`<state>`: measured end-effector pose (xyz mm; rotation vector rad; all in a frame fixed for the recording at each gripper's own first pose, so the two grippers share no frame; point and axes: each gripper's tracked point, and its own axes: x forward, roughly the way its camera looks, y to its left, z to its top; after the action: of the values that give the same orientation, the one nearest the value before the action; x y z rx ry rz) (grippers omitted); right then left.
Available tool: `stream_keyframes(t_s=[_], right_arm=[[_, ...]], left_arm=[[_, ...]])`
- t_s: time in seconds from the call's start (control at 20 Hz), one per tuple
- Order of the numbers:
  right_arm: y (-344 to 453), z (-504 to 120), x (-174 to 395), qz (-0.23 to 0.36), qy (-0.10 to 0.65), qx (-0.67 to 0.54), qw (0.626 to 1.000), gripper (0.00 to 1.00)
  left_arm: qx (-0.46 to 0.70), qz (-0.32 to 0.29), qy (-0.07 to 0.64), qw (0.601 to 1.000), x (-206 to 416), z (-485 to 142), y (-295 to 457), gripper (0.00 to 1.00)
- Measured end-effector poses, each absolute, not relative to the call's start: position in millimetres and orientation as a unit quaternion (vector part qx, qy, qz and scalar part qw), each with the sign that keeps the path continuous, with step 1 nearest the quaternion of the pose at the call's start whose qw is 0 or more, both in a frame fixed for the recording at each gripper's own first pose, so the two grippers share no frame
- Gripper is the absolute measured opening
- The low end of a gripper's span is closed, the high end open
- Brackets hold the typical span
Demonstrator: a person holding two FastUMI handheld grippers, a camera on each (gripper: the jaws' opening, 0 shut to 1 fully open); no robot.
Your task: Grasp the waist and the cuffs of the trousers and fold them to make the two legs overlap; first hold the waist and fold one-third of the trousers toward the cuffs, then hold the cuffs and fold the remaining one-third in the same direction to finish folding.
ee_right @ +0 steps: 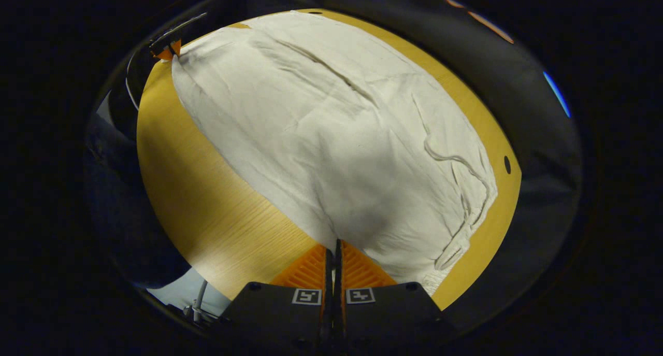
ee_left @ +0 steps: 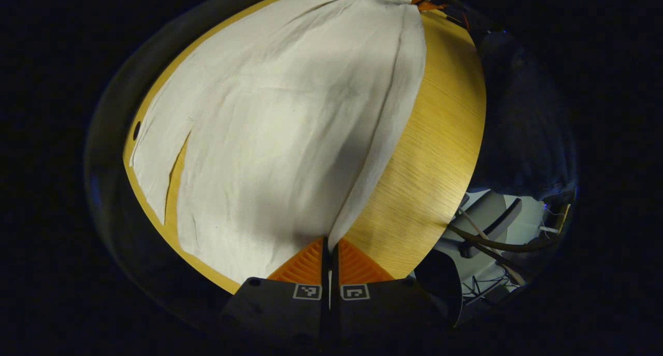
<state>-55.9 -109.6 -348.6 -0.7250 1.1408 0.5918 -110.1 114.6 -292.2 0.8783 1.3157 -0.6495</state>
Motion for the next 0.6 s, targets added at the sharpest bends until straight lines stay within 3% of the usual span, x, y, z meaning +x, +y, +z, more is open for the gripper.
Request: stream_keyframes(t_s=[0.35,0.6], right_arm=[[-97,-289,23,0.157,0.453,-0.229,0.847,0.03],[-86,-252,93,0.093,0.39,-0.175,0.899,0.03]], left_arm=[[0.391,-0.16,0.492,0.761,22,-218,95,0.0],[0.387,-0.083,0.418,0.818,142,-180,61,0.0]])
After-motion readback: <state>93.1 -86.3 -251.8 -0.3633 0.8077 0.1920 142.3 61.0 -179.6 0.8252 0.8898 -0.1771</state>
